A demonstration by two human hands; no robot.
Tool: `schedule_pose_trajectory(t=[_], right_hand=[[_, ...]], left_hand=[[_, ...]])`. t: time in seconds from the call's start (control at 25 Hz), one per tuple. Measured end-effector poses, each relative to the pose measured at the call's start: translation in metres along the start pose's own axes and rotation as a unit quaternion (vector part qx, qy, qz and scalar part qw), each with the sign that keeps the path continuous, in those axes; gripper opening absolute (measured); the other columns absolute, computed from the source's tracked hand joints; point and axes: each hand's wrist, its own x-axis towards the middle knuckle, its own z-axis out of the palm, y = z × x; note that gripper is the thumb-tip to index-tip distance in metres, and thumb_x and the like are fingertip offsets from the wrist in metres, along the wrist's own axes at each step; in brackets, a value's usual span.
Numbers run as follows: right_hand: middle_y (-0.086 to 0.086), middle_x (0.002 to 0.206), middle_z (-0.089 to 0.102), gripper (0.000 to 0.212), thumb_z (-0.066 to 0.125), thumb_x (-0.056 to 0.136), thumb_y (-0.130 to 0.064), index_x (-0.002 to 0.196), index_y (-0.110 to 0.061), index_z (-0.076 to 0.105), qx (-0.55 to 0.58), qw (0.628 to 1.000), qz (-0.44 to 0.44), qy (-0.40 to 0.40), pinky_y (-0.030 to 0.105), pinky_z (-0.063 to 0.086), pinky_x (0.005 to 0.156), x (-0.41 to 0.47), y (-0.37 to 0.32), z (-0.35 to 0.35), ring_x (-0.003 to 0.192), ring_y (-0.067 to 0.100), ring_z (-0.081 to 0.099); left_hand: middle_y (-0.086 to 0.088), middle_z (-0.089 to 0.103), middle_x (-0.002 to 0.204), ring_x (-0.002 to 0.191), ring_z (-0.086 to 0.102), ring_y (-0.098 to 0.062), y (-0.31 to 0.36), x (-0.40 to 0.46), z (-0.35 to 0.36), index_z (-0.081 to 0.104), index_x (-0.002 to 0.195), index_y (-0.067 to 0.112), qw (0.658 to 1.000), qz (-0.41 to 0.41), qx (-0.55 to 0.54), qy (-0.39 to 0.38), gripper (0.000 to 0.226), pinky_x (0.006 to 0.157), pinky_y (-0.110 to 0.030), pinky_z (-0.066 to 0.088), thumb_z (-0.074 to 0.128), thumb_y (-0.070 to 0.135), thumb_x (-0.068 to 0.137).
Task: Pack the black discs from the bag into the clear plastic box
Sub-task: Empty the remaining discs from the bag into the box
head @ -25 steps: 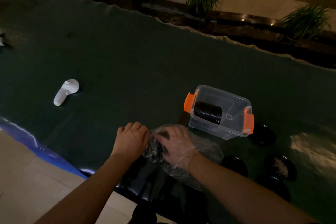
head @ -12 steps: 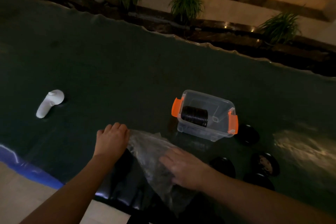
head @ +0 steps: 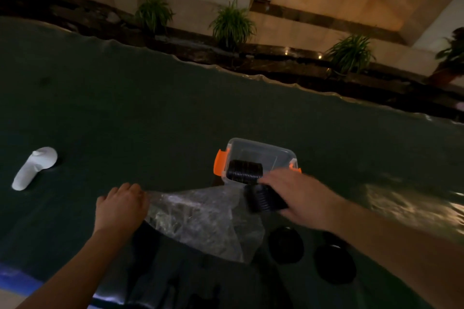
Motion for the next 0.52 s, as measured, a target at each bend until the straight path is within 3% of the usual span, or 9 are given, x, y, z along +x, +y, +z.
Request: schedule_pose_trajectory(t=[0.12, 0.24, 0.36, 0.52], right_hand=[[0.003, 0.131, 0.062, 0.06, 0.083, 0.077, -0.013, 0.131, -0.019, 0.058, -0.074, 0.997, -0.022, 0.007, 0.045, 0.047, 0.106, 0.015, 0.049, -0.025, 0.126, 0.022, 0.053], [-0.006, 0.137, 0.057, 0.062, 0.08, 0.08, -0.012, 0.134, -0.027, 0.054, -0.157, 0.985, -0.059, -0.047, 0.041, 0.044, 0.106, 0.04, 0.082, -0.026, 0.133, 0.019, 0.04], [-0.006, 0.142, 0.049, 0.062, 0.08, 0.081, -0.015, 0.133, -0.035, 0.051, -0.206, 0.968, -0.084, -0.113, 0.039, 0.045, 0.104, 0.063, 0.101, -0.013, 0.133, 0.019, 0.037], [0.0, 0.139, 0.039, 0.054, 0.079, 0.083, -0.028, 0.126, -0.043, 0.05, -0.235, 0.956, -0.093, -0.147, 0.038, 0.052, 0.094, 0.085, 0.115, 0.007, 0.122, 0.021, 0.045]], left_hand=[[-0.007, 0.067, 0.111, 0.105, 0.064, -0.03, -0.001, -0.007, -0.004, 0.063, 0.111, 0.021, 1.0, -0.007, -0.022, -0.017, 0.044, 0.085, -0.045, 0.048, 0.058, 0.057, 0.086], [-0.009, 0.064, 0.116, 0.109, 0.064, -0.032, -0.003, -0.02, -0.003, 0.06, 0.122, 0.019, 0.999, -0.005, -0.034, -0.021, 0.063, 0.085, -0.047, 0.049, 0.058, 0.068, 0.082], [-0.008, 0.064, 0.113, 0.106, 0.065, -0.033, -0.009, -0.034, -0.001, 0.063, 0.119, 0.02, 0.999, -0.009, -0.041, -0.012, 0.07, 0.082, -0.048, 0.05, 0.048, 0.075, 0.078], [-0.01, 0.065, 0.104, 0.098, 0.067, -0.036, -0.018, -0.051, 0.005, 0.068, 0.107, 0.018, 0.999, 0.001, -0.034, -0.013, 0.071, 0.075, -0.048, 0.051, 0.041, 0.074, 0.072]])
